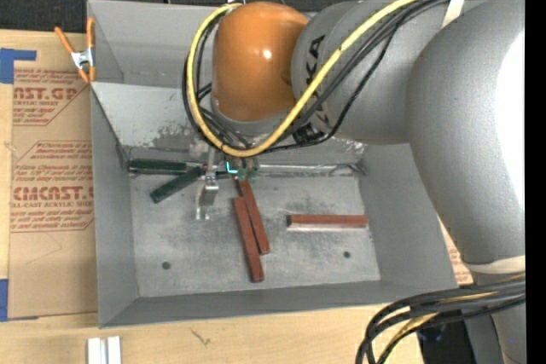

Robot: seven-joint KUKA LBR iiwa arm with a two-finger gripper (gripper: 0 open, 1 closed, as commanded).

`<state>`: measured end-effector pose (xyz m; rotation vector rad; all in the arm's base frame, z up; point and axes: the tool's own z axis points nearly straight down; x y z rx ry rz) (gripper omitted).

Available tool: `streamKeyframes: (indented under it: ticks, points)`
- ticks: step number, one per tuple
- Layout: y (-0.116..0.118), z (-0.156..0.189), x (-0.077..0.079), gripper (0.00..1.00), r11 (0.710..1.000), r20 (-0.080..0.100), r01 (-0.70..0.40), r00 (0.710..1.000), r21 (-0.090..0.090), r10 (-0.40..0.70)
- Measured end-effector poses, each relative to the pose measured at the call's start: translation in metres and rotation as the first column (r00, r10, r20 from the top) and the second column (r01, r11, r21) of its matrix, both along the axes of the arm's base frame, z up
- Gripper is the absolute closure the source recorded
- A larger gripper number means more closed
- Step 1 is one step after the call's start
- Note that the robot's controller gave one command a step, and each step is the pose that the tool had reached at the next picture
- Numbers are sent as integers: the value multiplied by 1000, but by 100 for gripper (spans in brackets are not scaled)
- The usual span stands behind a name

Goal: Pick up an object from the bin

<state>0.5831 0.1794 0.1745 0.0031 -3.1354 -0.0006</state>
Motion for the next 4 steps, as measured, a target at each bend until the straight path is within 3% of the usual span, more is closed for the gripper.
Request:
streamKeyframes:
  ticks: [1, 2, 3, 4]
  points:
    - [-1, 4, 2, 0, 1000, 7, 1, 1000, 1, -1]
    - [-3, -47, 6, 0, 997, 13, -75, 997, 1, 75]
    - [-7, -77, 3, 0, 999, 5, 49, 999, 1, -49]
    - [10, -86, 4, 0, 984, 19, 180, 983, 2, -180]
